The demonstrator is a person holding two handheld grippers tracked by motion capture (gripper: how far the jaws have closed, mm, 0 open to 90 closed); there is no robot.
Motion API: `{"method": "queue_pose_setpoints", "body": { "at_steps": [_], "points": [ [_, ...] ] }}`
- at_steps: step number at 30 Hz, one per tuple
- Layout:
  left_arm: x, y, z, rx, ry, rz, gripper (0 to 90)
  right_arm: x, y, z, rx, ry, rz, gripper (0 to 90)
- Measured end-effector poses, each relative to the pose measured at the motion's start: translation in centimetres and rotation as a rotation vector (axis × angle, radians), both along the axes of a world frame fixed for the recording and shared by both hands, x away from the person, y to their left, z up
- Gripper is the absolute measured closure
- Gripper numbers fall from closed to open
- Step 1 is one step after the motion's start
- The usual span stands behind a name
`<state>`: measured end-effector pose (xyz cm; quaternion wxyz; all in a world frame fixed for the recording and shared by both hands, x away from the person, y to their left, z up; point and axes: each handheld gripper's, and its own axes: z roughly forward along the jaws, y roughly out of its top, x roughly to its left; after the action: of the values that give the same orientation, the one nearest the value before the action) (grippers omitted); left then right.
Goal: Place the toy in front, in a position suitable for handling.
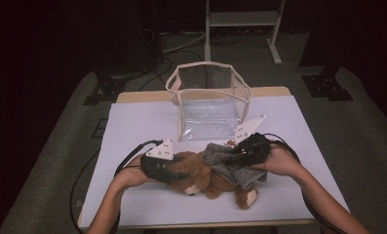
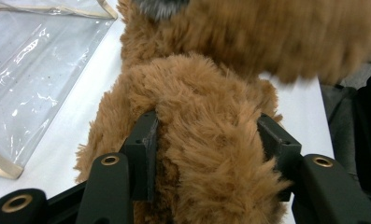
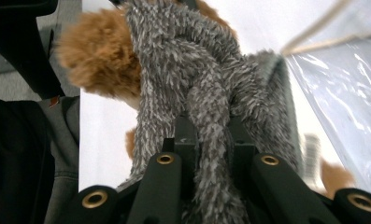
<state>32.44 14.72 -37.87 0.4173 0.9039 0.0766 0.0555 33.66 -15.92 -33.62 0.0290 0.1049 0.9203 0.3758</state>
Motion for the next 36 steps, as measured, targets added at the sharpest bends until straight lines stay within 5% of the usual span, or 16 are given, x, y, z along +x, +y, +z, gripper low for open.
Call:
{"method": "queue_pose_setpoints", "body": {
  "at_steps": [8, 14, 20, 27, 32, 36],
  "points": [
    [-0.3, 0.0, 0.1, 0.007, -0.009, -0.006, 48.0, -0.9, -7.7, -1.7, 0.064, 0.068, -0.153, 78.3],
    [-0.4, -0.1, 0.2, 0.005, -0.014, -0.009, 47.8, -1.3, -10.5, -2.5, 0.081, 0.086, -0.204, 78.3],
    [-0.2, -0.2, 0.2, 0.006, -0.014, -0.012, 47.8, -1.2, -10.9, -1.4, 0.079, 0.066, -0.215, 78.3],
    [-0.3, -0.5, 0.2, 0.015, -0.018, -0.008, 47.6, -0.3, -7.9, 1.3, 0.087, 0.002, -0.165, 78.3],
    [-0.2, -0.3, 0.1, 0.005, -0.020, -0.010, 47.5, 0.2, -5.5, 0.0, 0.062, 0.023, -0.113, 78.2],
    [-0.2, -0.3, 0.1, -0.001, -0.019, -0.013, 47.6, 0.0, -6.6, -1.4, 0.076, 0.061, -0.137, 78.2]
  ]
}}
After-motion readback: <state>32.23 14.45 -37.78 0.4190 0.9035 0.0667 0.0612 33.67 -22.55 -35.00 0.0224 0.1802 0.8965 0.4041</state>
